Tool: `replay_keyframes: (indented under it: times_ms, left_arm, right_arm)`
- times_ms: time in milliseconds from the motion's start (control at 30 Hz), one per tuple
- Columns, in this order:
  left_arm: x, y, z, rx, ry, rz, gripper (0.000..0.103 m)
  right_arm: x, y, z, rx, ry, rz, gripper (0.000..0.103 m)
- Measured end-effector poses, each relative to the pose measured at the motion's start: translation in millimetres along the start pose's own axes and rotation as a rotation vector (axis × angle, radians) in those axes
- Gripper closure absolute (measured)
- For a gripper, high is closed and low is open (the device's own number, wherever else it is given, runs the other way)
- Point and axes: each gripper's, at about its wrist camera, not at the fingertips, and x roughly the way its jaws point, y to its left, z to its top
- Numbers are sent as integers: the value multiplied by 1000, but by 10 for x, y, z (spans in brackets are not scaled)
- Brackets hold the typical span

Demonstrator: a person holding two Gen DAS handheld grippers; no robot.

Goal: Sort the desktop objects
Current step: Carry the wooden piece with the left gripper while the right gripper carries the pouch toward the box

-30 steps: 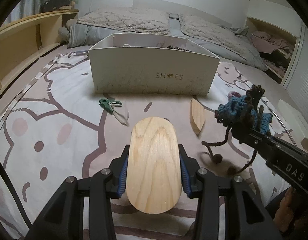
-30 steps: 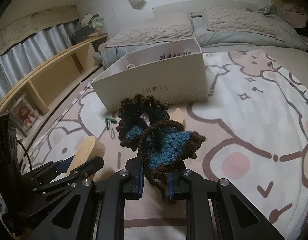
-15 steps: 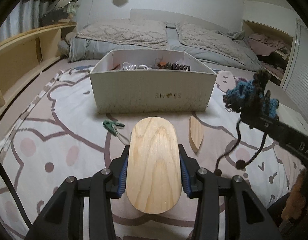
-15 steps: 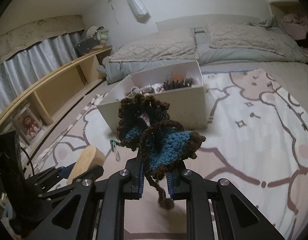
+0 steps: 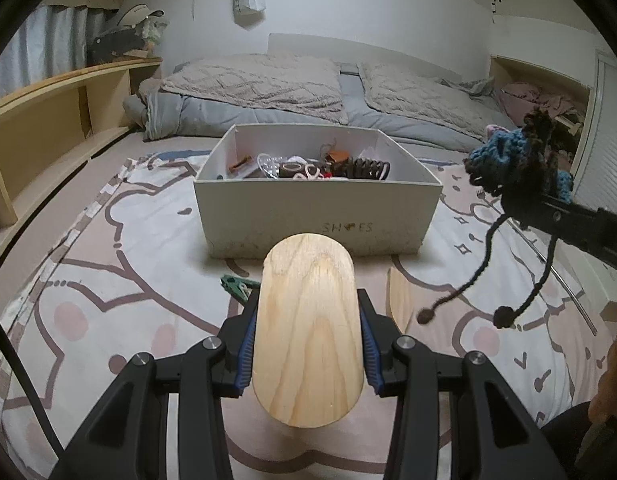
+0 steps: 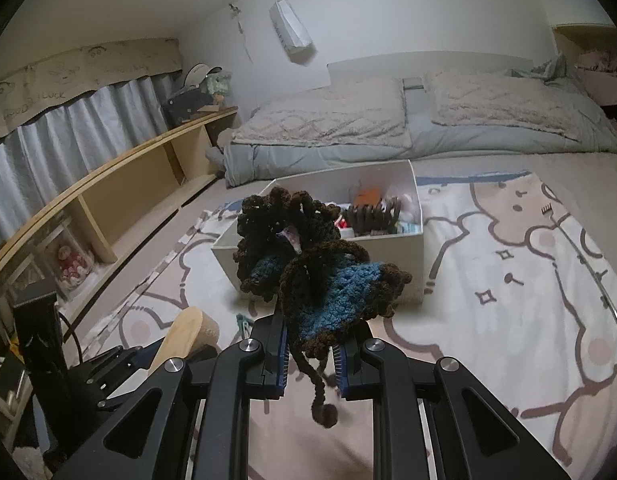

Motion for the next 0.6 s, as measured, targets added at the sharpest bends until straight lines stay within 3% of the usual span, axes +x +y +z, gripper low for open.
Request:
replay_keyframes:
  times_ms: [600]
  left_arm:
    - [-44,71,431,5,-73,-9,60]
  right_arm:
    - [7,-34,287,-11,-5,-17,84]
